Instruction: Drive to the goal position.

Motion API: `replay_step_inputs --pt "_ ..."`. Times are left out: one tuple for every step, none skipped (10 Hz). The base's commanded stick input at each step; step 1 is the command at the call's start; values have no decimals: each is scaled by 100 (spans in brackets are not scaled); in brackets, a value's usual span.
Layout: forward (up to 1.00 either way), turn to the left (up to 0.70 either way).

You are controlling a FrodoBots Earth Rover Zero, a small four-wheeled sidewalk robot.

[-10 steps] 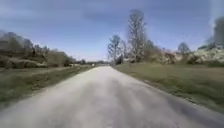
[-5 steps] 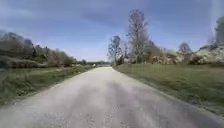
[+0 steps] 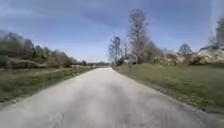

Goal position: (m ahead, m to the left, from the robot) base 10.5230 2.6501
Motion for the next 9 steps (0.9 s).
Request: replay_step_inputs --pt "85 0" --pt "85 0" --pt "85 0" --pt "85 0" --pt "85 0" --pt "85 0" --pt "85 0" --pt "85 0" --pt "85 0"
